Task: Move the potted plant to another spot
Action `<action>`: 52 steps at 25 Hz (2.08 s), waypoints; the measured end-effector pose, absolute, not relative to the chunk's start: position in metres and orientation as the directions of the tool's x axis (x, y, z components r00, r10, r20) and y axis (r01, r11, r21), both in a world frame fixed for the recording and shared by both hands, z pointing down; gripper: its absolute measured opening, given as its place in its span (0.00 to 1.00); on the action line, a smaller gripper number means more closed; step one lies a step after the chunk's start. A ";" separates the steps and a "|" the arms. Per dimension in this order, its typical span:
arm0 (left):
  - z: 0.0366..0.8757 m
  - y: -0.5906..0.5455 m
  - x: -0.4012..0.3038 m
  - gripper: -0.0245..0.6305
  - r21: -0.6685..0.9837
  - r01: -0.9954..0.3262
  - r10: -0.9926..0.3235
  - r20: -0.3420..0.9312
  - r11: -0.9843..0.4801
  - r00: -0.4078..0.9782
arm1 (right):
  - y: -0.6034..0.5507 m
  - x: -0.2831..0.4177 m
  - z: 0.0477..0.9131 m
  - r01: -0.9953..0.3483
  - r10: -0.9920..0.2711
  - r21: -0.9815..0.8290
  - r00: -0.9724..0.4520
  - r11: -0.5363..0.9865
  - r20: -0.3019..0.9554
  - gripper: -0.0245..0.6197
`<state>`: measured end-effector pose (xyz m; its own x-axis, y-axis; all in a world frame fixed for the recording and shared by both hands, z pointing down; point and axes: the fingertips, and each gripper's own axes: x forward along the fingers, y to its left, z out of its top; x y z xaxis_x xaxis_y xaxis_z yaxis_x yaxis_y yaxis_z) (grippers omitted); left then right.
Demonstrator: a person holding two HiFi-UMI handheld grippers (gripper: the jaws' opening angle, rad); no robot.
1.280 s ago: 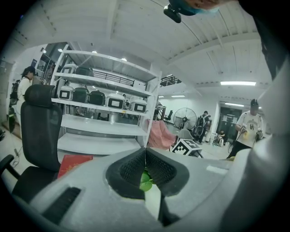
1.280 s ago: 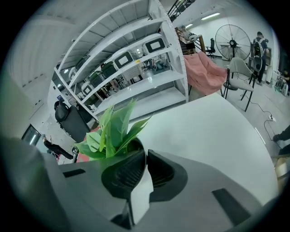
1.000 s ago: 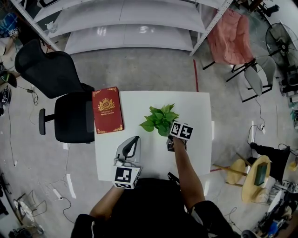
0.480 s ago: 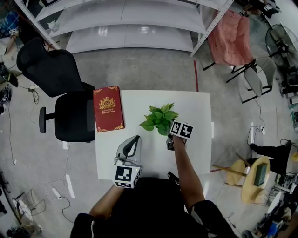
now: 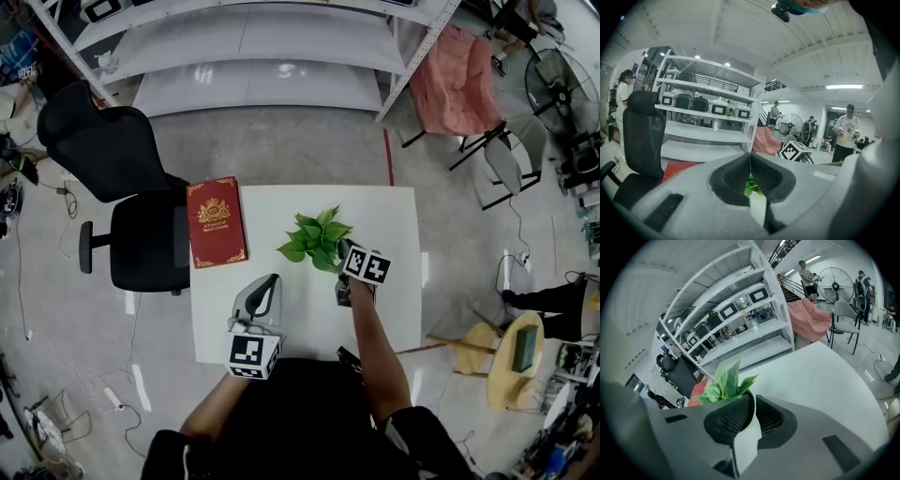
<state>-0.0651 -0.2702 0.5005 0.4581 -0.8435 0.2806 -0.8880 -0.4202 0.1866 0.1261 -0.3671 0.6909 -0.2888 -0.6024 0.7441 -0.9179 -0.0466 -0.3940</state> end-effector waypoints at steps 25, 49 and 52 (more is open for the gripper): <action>0.451 -0.213 -0.034 0.06 0.164 -0.874 -0.856 0.185 -0.458 0.483 | -0.246 0.112 0.510 -0.942 -0.868 -0.232 -0.318 0.243 0.382 0.06; 0.457 -0.201 -0.025 0.06 0.161 -0.873 -0.851 0.199 -0.461 0.486 | -0.193 0.093 0.501 -0.921 -0.855 -0.230 -0.381 0.316 0.353 0.06; 0.458 -0.202 -0.024 0.06 0.160 -0.871 -0.850 0.198 -0.464 0.489 | -0.194 0.095 0.502 -0.922 -0.856 -0.228 -0.379 0.314 0.351 0.06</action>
